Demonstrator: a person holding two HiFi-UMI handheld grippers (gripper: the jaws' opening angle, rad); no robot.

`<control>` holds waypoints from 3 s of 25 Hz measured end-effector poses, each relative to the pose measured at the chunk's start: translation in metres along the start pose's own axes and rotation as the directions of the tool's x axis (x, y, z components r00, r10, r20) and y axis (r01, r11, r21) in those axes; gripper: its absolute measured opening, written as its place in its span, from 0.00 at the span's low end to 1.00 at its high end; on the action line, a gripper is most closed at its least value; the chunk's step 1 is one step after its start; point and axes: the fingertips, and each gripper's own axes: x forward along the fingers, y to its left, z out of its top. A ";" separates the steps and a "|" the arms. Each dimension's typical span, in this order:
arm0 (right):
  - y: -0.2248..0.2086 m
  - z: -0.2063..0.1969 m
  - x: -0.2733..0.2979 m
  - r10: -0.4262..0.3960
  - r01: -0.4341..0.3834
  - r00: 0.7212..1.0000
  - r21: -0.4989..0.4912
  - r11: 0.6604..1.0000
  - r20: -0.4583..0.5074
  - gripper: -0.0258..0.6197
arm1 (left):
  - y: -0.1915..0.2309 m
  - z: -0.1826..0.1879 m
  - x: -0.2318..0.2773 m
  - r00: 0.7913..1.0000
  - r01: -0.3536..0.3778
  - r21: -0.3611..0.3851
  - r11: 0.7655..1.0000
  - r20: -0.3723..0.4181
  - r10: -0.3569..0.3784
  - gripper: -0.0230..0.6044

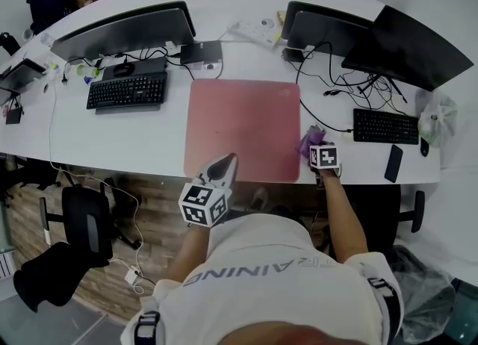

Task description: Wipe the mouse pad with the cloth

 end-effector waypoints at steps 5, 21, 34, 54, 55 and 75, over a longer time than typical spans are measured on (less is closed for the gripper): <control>0.057 0.035 -0.032 0.060 -0.046 0.991 -0.119 0.992 0.119 0.20 | 0.018 0.014 -0.018 0.999 -0.013 -0.003 1.000 0.032 0.013 0.09; 0.399 0.126 -0.044 0.468 -0.393 0.870 -0.357 0.847 0.153 0.20 | 0.178 0.032 -0.171 0.979 -0.193 -0.030 0.981 0.057 0.194 0.09; 0.578 0.053 0.051 0.525 -0.511 0.847 -0.407 0.757 -0.088 0.20 | 0.245 0.031 -0.234 0.969 -0.245 0.046 0.968 0.012 0.245 0.09; 0.461 0.025 0.042 0.524 -0.527 0.849 -0.158 0.835 -0.064 0.20 | 0.177 0.039 -0.167 0.982 -0.186 0.035 0.982 0.022 0.185 0.09; 0.452 0.023 0.041 0.527 -0.531 0.847 -0.151 0.834 -0.067 0.20 | 0.171 0.039 -0.162 0.982 -0.186 0.033 0.982 0.022 0.186 0.09; 0.239 -0.028 0.002 0.509 -0.512 0.859 -0.073 0.856 -0.053 0.20 | 0.022 0.024 -0.017 0.997 -0.082 0.046 0.996 0.017 0.081 0.09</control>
